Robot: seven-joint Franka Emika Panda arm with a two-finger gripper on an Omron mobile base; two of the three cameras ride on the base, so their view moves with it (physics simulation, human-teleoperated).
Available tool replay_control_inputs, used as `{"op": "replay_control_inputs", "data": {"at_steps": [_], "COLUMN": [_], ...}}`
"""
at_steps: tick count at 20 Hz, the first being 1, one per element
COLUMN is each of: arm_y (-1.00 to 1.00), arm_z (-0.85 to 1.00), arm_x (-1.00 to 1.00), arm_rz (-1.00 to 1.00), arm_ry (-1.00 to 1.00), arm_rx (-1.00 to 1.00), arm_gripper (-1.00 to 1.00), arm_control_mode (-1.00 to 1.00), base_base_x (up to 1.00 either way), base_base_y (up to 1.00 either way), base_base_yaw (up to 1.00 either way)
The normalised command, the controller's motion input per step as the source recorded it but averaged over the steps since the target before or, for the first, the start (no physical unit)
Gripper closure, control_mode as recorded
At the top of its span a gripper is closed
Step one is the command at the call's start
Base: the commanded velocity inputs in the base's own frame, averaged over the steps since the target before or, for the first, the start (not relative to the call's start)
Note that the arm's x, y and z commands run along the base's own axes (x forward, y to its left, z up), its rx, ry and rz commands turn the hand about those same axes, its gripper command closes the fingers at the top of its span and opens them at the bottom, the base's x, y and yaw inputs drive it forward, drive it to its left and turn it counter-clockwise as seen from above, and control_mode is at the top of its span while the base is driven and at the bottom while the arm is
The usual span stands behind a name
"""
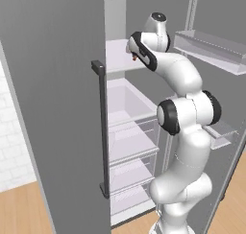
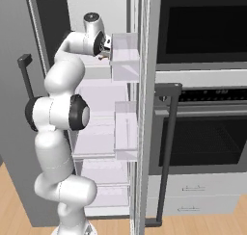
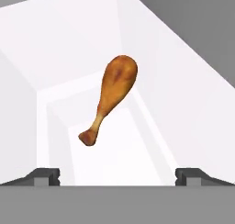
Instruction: Place one lime and one chicken drumstick in each tupperware on the nearby counter, to pack two identical lunches.
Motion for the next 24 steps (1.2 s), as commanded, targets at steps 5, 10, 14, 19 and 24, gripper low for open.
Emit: {"op": "replay_control_inputs", "data": {"at_steps": [5,10,14,19,24], "arm_y": [0.00,0.08,0.17,0.05,0.00], "arm_z": [-0.10,-0.08,0.00,-0.18,-0.12], "arm_x": [0.33,0.22,0.20,0.13,0.29], "arm_rz": [0.00,0.00,0.00,0.00,0.00], "arm_ry": [0.02,0.07,0.03,0.00,0.00], "arm_rx": [0.00,0.00,0.00,-0.01,0.00], "arm_gripper": [-1.00,-1.00,-1.00,-1.00,-1.00], "arm_control_mode": [-1.00,-1.00,-1.00,-1.00,-1.00], "base_base_x": [0.00,0.00,0.00,0.00,0.00], "base_base_y": [0.00,0.00,0.00,0.00,0.00], "base_base_yaw": [0.00,0.00,0.00,0.00,0.00]}}
